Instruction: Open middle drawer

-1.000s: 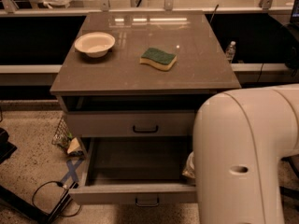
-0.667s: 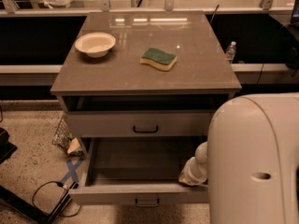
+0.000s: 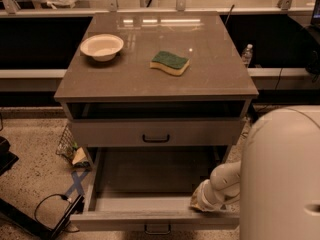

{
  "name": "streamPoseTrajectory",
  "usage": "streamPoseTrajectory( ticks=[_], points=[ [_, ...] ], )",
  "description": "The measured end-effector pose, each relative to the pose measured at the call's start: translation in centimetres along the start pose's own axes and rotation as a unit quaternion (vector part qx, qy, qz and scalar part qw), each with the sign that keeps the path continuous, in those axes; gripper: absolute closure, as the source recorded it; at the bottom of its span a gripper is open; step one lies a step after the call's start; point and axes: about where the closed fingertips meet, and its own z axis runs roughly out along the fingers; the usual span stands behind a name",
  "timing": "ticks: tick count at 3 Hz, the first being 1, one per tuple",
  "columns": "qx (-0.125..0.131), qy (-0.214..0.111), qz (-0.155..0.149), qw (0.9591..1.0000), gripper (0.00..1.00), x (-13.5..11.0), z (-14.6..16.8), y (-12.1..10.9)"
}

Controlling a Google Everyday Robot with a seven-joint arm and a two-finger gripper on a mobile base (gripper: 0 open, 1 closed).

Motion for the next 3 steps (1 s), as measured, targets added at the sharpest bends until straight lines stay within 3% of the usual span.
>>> streamPoseTrajectory(
  ticks=[1,2,3],
  points=[
    [-0.005,-0.003,-0.013,0.9999,1.00,0.22,-0.75,2.49],
    [-0.005,-0.003,-0.013,0.9999,0.84,0.08,-1.12,2.46],
    [-0.005,-0.004,-0.013,0.9999,0.60,0.07,-1.05,2.52]
  ],
)
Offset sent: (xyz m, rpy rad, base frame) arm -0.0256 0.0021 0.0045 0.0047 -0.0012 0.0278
